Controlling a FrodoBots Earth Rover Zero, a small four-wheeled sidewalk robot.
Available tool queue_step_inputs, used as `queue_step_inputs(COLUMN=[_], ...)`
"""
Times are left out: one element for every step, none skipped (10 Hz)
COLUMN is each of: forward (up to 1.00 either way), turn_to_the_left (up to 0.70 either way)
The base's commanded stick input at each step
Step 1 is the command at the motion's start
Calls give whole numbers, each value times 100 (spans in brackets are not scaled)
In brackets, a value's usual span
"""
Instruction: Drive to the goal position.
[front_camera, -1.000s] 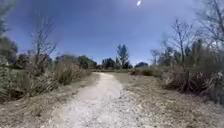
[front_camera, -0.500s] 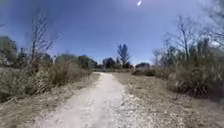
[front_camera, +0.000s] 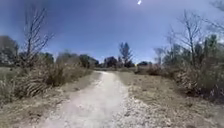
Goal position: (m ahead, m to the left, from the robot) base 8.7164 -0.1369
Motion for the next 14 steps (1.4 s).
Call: queue_step_inputs(forward=[70,70,70,70,70,70,70,70,70,70,70,70,70,70], turn_to_the_left=[0,0,0,0,0,0,0,0,0,0,0,0,0,0])
